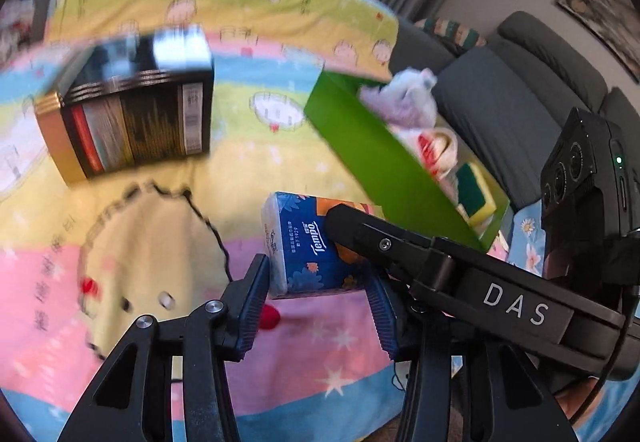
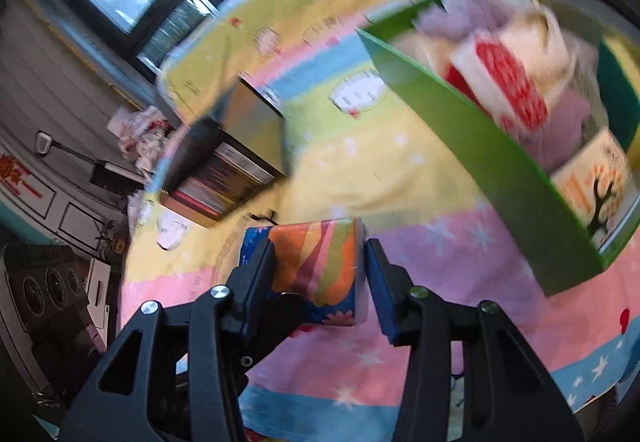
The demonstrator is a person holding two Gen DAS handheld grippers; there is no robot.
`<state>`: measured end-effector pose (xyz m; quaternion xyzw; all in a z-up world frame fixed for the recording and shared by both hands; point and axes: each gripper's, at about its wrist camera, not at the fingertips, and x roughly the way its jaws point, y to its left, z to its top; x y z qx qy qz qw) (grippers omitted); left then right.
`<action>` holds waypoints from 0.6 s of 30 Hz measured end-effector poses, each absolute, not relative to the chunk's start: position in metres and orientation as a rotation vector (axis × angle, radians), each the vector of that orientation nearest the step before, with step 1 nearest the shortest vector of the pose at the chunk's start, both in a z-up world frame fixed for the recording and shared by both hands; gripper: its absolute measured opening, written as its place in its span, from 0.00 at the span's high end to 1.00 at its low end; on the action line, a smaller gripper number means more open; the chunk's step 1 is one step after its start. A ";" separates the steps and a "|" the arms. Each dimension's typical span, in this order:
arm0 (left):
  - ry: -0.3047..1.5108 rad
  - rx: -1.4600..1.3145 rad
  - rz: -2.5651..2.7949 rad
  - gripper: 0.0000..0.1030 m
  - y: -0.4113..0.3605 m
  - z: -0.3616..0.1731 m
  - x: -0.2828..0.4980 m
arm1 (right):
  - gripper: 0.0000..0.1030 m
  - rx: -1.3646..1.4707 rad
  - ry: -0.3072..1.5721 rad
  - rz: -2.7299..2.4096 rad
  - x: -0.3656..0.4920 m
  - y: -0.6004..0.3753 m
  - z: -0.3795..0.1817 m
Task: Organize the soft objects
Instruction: 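Lift the blue tissue pack and carry it over the green box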
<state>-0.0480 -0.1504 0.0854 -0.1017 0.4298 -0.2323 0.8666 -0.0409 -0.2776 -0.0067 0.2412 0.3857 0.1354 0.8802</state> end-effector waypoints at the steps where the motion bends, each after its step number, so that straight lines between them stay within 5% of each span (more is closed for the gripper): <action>1: 0.875 -0.200 -0.483 0.53 -0.149 0.093 -0.051 | 0.56 0.508 0.773 0.296 -0.044 -0.277 0.001; 18: 0.580 -0.078 -0.536 0.53 -0.160 0.201 -0.069 | 0.56 0.469 0.461 0.337 -0.078 -0.286 0.106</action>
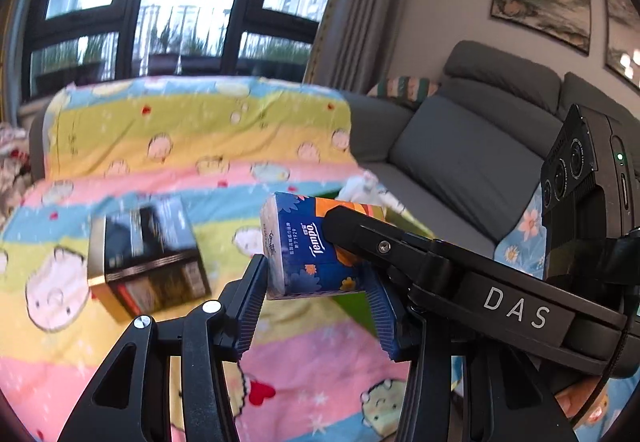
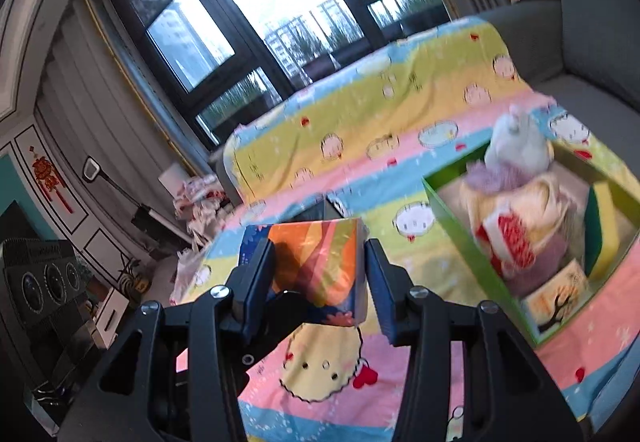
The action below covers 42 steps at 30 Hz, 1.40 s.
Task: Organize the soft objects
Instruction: 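Lift the blue tissue pack and carry it over the green box, then lower the tissue pack into the box and open the right gripper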
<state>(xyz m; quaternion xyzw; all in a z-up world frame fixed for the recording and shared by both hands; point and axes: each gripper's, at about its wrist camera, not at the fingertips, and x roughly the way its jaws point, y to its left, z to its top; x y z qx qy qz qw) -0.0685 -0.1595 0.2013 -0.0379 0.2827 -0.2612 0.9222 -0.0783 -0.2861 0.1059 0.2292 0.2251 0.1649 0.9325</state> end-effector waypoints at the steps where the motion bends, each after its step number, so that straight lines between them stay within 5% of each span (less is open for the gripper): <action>1: 0.566 -0.073 -0.541 0.53 -0.162 0.206 -0.068 | 0.56 0.467 0.445 0.337 -0.079 -0.288 0.111; 14: 0.563 0.006 -0.645 0.53 -0.223 0.210 -0.046 | 0.56 0.517 0.385 0.245 -0.076 -0.347 0.111; 42: 0.940 -0.010 -0.805 0.53 -0.317 0.114 0.020 | 0.55 0.744 0.659 -0.029 -0.034 -0.428 0.020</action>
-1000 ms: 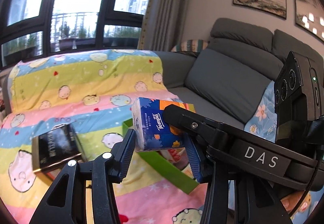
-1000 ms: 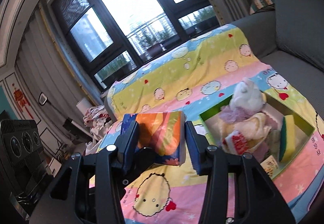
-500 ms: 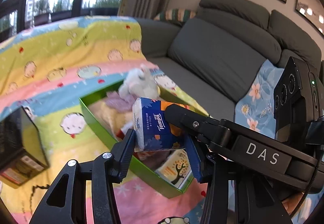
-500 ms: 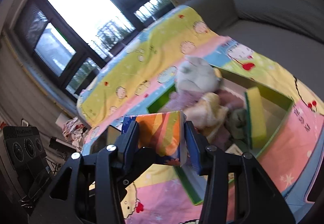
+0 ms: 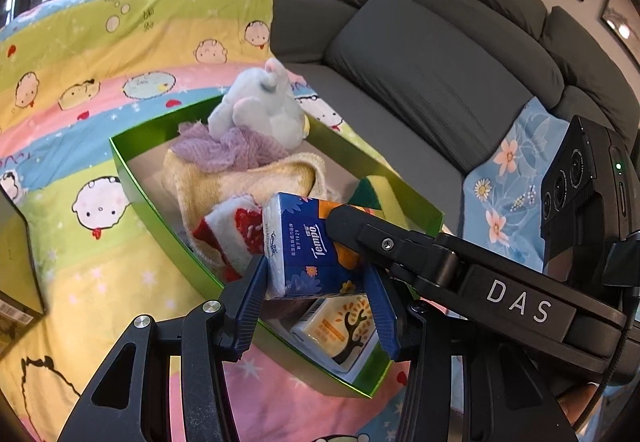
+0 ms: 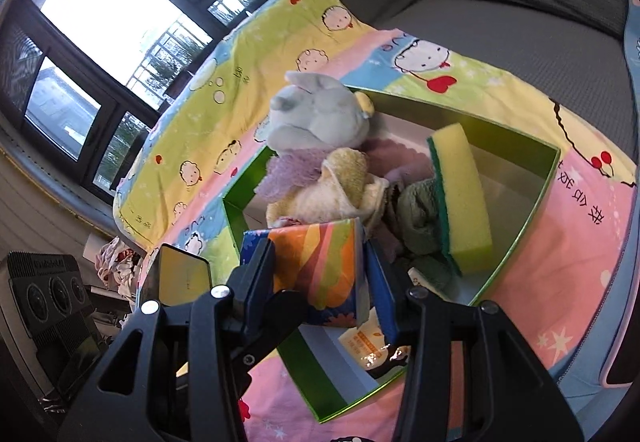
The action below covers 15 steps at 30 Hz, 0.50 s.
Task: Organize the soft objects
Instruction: 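Lower the tissue pack into the box and open the right gripper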
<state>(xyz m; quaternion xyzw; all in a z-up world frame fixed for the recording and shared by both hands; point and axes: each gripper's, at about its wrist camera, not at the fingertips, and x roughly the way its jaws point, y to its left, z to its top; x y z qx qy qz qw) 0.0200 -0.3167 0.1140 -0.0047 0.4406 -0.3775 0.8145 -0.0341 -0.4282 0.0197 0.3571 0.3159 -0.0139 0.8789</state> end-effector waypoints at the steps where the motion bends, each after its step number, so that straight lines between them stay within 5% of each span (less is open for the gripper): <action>1: 0.949 -0.010 -0.807 0.53 -0.317 0.112 0.022 | 0.55 0.747 0.668 -0.033 -0.033 -0.429 0.017; 15: 1.019 -0.013 -0.857 0.53 -0.329 0.097 0.034 | 0.55 0.748 0.706 -0.096 -0.027 -0.439 0.010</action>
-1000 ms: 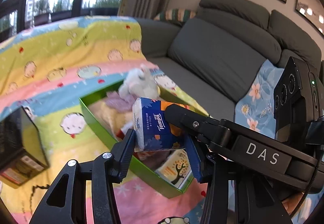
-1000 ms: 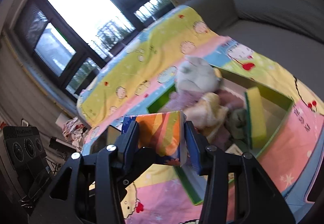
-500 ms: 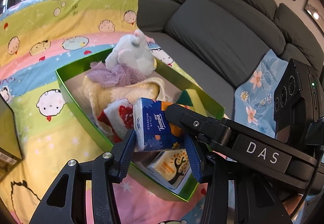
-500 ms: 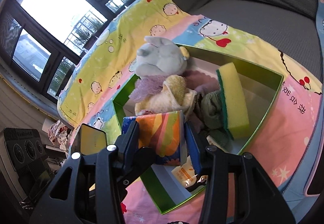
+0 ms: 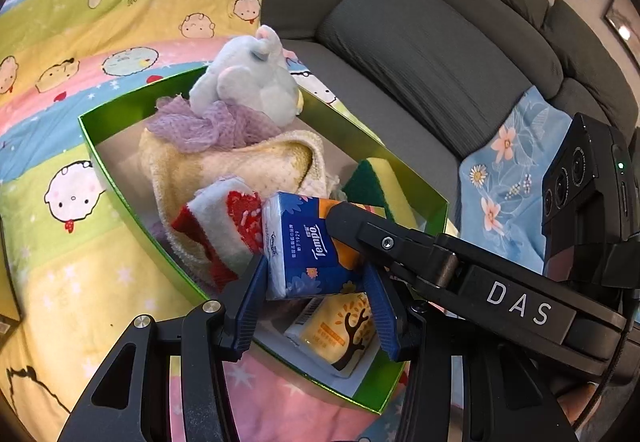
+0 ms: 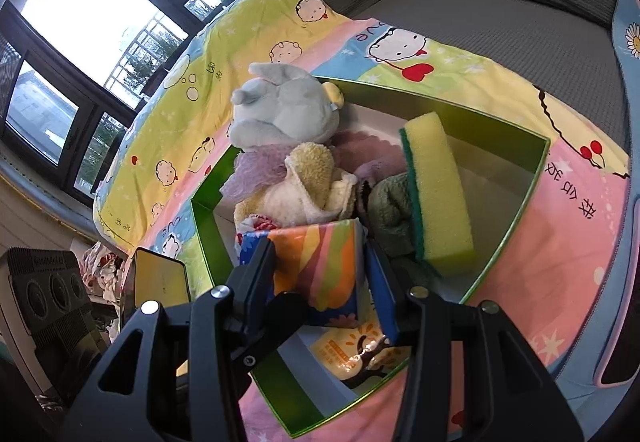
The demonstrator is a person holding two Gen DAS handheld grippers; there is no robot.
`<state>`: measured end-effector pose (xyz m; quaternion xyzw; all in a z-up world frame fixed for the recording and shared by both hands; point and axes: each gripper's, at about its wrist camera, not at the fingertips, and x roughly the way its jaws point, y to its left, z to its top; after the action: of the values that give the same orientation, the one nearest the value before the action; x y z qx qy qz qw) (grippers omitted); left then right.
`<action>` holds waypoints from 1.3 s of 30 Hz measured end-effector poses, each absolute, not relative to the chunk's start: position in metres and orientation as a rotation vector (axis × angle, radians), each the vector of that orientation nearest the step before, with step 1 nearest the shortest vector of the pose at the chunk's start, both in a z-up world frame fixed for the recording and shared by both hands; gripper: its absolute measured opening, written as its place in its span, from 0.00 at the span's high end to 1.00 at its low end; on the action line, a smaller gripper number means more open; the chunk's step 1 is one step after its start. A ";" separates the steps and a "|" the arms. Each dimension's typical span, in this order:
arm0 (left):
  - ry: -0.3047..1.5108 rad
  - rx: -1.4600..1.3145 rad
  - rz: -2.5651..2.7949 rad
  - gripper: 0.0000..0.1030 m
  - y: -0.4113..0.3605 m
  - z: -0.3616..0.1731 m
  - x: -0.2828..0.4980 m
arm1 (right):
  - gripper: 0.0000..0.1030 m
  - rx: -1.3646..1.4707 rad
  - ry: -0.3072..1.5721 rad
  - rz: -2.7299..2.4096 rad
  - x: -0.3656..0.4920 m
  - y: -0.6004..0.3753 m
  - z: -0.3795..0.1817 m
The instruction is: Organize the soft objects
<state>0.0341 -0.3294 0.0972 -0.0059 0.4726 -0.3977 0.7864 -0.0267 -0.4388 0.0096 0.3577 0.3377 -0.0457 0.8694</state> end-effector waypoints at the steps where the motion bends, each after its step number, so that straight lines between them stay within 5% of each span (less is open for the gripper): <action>1: 1.019 -0.012 -0.859 0.53 -0.330 0.097 0.035 | 0.55 0.749 0.706 -0.097 -0.026 -0.440 0.010; 28: 1.040 0.016 -0.816 0.53 -0.331 0.098 0.032 | 0.54 0.688 0.727 -0.174 -0.023 -0.438 0.015; 31: 0.998 0.043 -0.794 0.53 -0.327 0.109 0.023 | 0.49 0.673 0.705 -0.192 -0.027 -0.436 0.019; 39: 0.887 0.058 -0.715 0.29 -0.299 0.138 0.004 | 0.27 0.645 0.624 -0.185 -0.042 -0.428 0.037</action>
<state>0.0042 -0.2992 0.1379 0.0276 0.4196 -0.3385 0.8418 -0.0416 -0.4279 0.0365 0.3112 0.3012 -0.0894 0.8969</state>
